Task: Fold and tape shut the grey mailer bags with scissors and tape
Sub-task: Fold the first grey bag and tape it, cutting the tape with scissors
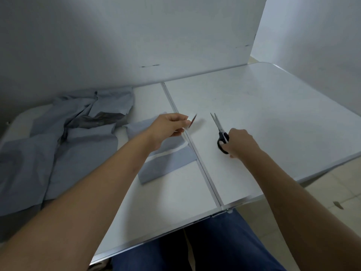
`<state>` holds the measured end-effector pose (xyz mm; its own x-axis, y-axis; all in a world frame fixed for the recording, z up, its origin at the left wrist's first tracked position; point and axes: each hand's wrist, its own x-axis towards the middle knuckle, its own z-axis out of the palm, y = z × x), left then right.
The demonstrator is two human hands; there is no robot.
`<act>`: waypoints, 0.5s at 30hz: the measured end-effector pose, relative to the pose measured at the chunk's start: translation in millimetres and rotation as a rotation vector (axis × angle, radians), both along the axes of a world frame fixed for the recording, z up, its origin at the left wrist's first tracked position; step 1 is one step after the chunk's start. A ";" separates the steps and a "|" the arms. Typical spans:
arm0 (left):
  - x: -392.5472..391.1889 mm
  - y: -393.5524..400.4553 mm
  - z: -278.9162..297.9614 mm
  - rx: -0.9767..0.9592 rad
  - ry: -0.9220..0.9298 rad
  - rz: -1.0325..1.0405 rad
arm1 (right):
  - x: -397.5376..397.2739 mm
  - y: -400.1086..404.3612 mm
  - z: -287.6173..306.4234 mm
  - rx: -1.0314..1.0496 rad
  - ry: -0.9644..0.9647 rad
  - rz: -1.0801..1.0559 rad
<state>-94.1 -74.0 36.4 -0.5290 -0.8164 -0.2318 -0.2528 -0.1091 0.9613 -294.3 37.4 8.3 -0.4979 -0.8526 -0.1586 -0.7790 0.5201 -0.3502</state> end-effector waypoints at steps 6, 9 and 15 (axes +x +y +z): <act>-14.3 2.9 -2.5 -0.167 -0.119 -0.082 | -20.9 -22.0 0.4 0.015 0.290 0.002; -23.2 3.1 -3.8 -0.393 -0.294 -0.125 | -36.8 -36.1 -6.6 0.008 0.292 0.069; -36.5 9.1 -4.4 -0.788 -0.527 -0.304 | -46.2 -42.0 15.3 -0.009 -0.070 0.177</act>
<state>-130.6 -65.0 32.0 -0.7267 -0.6849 0.0530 -0.5795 0.6527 0.4881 -340.5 -4.6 23.7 -0.3284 -0.9274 -0.1794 -0.8317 0.3739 -0.4105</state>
